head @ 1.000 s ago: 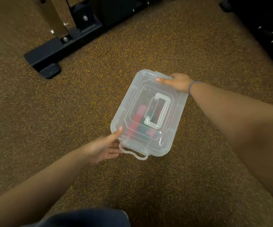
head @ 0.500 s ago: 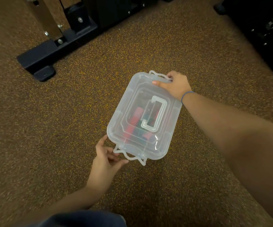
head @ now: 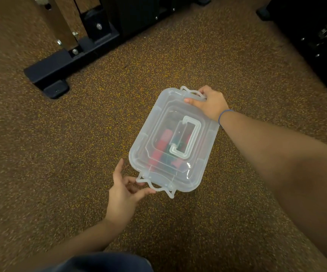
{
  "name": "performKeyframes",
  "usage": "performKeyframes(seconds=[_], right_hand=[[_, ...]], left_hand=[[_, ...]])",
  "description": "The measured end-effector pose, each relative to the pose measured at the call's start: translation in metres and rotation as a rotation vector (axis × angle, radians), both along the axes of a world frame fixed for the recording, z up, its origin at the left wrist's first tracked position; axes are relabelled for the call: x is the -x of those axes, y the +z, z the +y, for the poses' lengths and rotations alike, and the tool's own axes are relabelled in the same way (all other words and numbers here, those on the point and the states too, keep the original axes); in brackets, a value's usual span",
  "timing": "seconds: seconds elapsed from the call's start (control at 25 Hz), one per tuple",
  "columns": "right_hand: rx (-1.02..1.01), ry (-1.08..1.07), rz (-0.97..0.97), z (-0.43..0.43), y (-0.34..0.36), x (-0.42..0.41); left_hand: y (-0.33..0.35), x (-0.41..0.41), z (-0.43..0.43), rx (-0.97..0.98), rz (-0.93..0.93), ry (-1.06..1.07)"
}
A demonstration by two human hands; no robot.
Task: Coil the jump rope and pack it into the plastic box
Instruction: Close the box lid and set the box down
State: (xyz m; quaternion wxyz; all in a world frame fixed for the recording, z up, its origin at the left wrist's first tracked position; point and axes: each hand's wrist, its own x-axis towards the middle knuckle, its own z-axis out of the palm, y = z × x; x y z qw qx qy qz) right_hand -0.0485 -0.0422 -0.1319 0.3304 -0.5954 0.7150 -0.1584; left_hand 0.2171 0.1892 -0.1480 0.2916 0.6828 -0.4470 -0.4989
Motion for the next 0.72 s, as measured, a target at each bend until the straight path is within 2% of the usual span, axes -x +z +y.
performKeyframes(seconds=[0.12, 0.24, 0.44, 0.56, 0.72], right_hand=[[-0.008, -0.026, -0.022, 0.006, 0.002, 0.004], [-0.003, -0.178, -0.036, 0.020, 0.011, 0.026], [0.122, -0.579, 0.021, 0.060, 0.033, 0.089], [0.157, -0.796, 0.043, 0.084, 0.044, 0.130], [0.122, -0.943, 0.060, 0.109, 0.042, 0.178]], left_hand=[[0.007, 0.012, 0.003, -0.082, 0.300, 0.171], [0.025, 0.022, -0.018, -0.025, 0.366, 0.237], [0.068, 0.073, -0.109, 0.191, 0.038, -0.026], [0.067, 0.129, -0.160, 0.181, -0.163, -0.105], [0.064, 0.215, -0.193, 0.074, -0.301, -0.110]])
